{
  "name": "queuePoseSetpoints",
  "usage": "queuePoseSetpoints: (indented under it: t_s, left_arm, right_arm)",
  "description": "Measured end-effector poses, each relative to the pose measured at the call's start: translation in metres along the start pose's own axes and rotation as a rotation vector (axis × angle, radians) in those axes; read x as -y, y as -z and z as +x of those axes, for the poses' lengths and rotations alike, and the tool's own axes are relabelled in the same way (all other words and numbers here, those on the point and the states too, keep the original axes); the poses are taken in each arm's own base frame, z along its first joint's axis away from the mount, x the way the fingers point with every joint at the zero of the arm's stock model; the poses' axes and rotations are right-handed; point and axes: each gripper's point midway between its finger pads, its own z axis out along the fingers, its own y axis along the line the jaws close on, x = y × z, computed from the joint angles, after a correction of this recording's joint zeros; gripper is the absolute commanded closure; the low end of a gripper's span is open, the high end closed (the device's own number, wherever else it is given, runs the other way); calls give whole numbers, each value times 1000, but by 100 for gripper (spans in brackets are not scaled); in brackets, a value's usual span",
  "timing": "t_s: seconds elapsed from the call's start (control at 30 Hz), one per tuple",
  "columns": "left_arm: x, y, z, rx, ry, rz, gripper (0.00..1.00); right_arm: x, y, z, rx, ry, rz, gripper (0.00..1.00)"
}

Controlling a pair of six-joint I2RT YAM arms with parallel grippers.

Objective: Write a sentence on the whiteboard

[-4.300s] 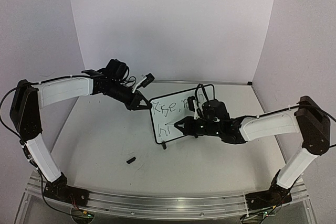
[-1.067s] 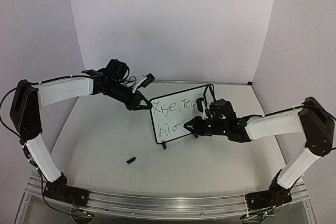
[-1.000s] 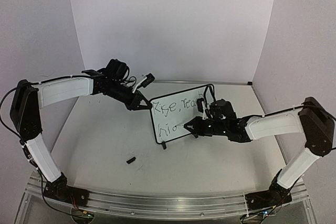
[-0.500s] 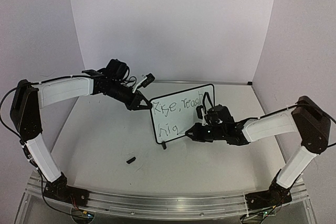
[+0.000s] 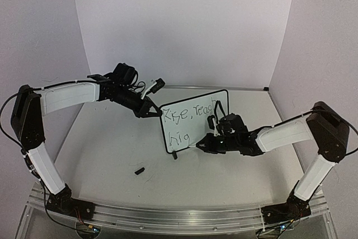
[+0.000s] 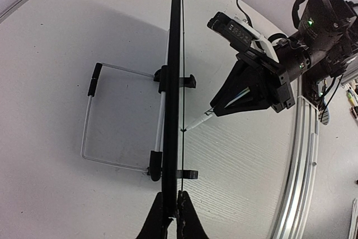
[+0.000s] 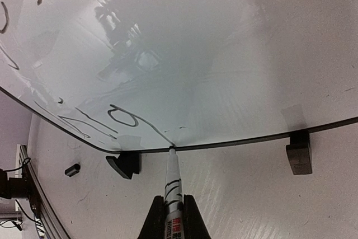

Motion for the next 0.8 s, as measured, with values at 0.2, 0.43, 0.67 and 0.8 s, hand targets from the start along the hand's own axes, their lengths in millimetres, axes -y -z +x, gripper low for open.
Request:
queuePoseSetpoints:
  t_s: [0.2,0.43,0.67,0.8]
  left_arm:
    - [0,0,0,0,-1,0,100]
    - [1,0,-1,1,-4,1,100]
    - [2,-1,-1,1,-7,2,100]
    - [2,-1,-1,1,-8,2,100]
  right_arm:
    - [-10,3,-6,16,-8,-41,100]
    - [-40,39,-36,133,15,-120,100]
    - [-33,40,-45,172,9,-79,100]
    - [-29,34,-50,178,5,-57,100]
